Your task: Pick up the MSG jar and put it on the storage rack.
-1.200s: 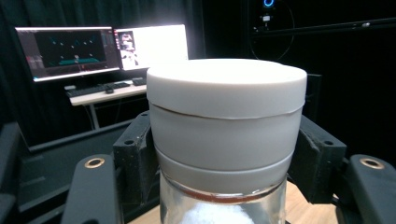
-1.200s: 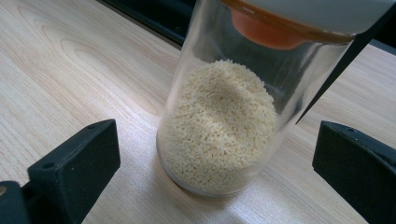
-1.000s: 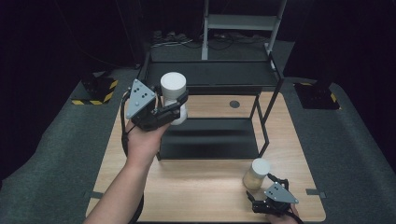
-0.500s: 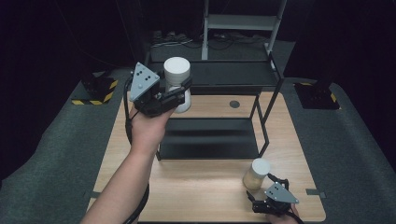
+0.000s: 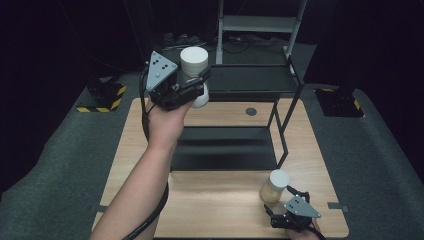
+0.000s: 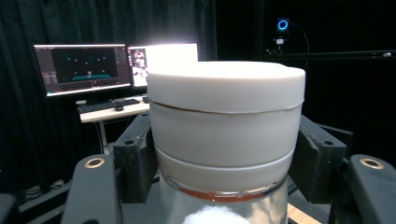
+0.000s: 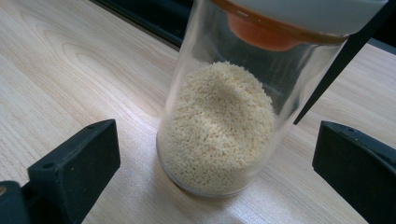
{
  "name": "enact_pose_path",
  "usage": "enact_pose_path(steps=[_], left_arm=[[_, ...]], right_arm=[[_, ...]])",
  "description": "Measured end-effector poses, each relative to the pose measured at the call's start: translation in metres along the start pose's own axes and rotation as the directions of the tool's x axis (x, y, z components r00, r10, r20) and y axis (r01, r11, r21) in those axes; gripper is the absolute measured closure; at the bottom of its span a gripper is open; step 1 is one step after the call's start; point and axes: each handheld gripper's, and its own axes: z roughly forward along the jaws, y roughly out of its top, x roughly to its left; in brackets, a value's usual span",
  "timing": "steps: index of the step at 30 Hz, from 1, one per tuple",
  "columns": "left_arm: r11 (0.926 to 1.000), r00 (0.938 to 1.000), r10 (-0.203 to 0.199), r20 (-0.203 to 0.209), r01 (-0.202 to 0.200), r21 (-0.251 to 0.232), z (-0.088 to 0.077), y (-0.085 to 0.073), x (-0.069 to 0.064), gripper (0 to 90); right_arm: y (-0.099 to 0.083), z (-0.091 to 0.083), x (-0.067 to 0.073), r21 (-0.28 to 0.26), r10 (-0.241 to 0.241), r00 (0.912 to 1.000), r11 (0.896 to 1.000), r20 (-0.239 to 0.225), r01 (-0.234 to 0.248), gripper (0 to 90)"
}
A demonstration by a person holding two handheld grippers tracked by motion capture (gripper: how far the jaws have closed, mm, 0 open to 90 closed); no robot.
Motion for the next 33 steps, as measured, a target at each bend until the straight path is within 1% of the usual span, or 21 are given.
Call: enact_pose_path(steps=[5, 6, 9, 10, 11, 14, 15, 21, 24, 27, 28, 33], left_arm=[[0.9999, 0.9998, -0.010, -0.016, 0.010, 0.003, 0.007, 0.001, 0.001, 34.3], [0.9998, 0.9994, -0.019, -0.028, 0.019, 0.003, 0.012, 0.001, 0.003, 34.3], [0.9997, 0.9991, -0.026, -0.035, 0.026, -0.001, 0.015, 0.000, 0.003, 34.3], [0.9997, 0.9986, -0.024, -0.047, 0.024, -0.001, 0.020, -0.001, 0.003, 34.3], [0.9997, 0.9986, -0.024, -0.047, 0.024, -0.001, 0.020, -0.001, 0.003, 34.3], [0.9996, 0.9977, -0.029, -0.061, 0.029, 0.003, 0.030, -0.003, 0.003, 34.3], [0.9996, 0.9977, -0.029, -0.061, 0.029, 0.003, 0.030, -0.003, 0.003, 34.3], [0.9995, 0.9969, -0.030, -0.072, 0.030, 0.001, 0.043, -0.006, 0.004, 34.3], [0.9997, 0.9968, -0.024, -0.077, 0.024, 0.002, 0.048, -0.005, 0.004, 34.3], [0.9996, 0.9965, -0.027, -0.080, 0.027, 0.001, 0.051, -0.005, 0.004, 34.3], [0.9997, 0.9963, -0.024, -0.083, 0.024, 0.004, 0.054, -0.004, 0.003, 34.3], [0.9996, 0.9960, -0.024, -0.086, 0.025, 0.009, 0.059, -0.003, 0.003, 34.3]], right_arm=[[0.000, 0.000, 0.000, 0.001, -0.003, 1.0000, 1.000, 0.000, 0.003, 0.0], [0.000, 0.000, 0.000, 0.001, -0.003, 1.0000, 1.000, 0.000, 0.003, 0.0], [0.000, 0.000, 0.000, -0.001, 0.002, 1.0000, 1.000, 0.001, -0.002, 0.0], [0.000, 0.000, 0.000, -0.001, 0.004, 1.0000, 1.000, 0.002, -0.004, 0.0], [0.000, 0.000, 0.000, -0.001, 0.004, 1.0000, 1.000, 0.002, -0.004, 0.0], [-0.001, -0.001, -0.001, -0.005, 0.005, 1.0000, 1.000, 0.001, -0.005, 0.0], [-0.001, -0.001, -0.001, -0.005, 0.005, 1.0000, 1.000, 0.001, -0.005, 0.0], [-0.001, -0.001, 0.000, -0.006, 0.005, 1.0000, 1.000, 0.003, -0.005, 0.0], [-0.001, -0.001, 0.000, -0.006, 0.006, 1.0000, 1.000, 0.003, -0.006, 0.0], [-0.001, -0.001, 0.000, -0.007, 0.005, 1.0000, 1.000, 0.003, -0.005, 0.0], [-0.002, -0.001, 0.000, -0.009, 0.008, 1.0000, 1.000, 0.002, -0.008, 0.0], [-0.002, -0.001, -0.002, -0.011, 0.022, 0.9997, 1.000, 0.001, -0.022, 0.0]])
